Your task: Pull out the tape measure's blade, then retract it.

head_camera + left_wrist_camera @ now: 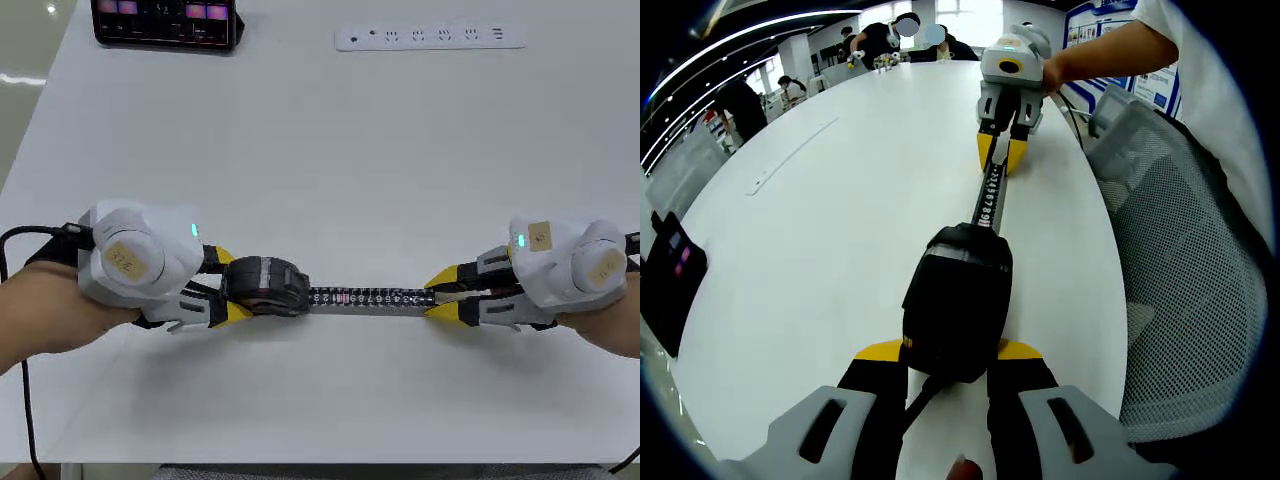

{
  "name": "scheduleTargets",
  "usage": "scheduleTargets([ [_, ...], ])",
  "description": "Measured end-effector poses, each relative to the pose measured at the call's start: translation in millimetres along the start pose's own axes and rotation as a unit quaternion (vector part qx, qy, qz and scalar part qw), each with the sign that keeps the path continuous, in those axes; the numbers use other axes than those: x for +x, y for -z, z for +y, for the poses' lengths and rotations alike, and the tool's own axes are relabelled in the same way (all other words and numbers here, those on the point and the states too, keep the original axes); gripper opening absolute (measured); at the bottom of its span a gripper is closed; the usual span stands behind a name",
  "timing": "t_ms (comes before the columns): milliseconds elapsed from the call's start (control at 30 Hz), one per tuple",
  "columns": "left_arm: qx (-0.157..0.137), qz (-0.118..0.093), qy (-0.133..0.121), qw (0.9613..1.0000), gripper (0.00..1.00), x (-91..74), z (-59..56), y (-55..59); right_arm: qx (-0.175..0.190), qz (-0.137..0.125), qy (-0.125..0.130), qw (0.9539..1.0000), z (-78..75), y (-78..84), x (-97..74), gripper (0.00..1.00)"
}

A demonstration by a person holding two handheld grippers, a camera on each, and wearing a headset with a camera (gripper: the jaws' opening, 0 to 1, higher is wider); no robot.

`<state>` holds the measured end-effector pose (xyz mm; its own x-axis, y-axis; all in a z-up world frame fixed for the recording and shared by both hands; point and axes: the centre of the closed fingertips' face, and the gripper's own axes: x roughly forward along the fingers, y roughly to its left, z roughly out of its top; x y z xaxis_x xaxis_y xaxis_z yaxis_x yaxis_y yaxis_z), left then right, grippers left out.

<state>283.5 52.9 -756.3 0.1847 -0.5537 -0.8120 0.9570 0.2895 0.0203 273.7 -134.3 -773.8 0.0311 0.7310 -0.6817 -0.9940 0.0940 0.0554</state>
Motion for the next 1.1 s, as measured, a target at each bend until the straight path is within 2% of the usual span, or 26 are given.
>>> scheduleTargets([
  [667,-0.006,0.000,-0.003,1.0000,0.25,-0.9,0.4,0.6,-0.010,0.014,0.002,0.9999,-4.3,5.9,-12.4,0.10],
  [1100,-0.008,-0.001,-0.003,1.0000,0.25,-0.5,0.0,0.0,-0.013,0.029,0.004,0.9995,-6.3,17.6,-22.2,0.09],
])
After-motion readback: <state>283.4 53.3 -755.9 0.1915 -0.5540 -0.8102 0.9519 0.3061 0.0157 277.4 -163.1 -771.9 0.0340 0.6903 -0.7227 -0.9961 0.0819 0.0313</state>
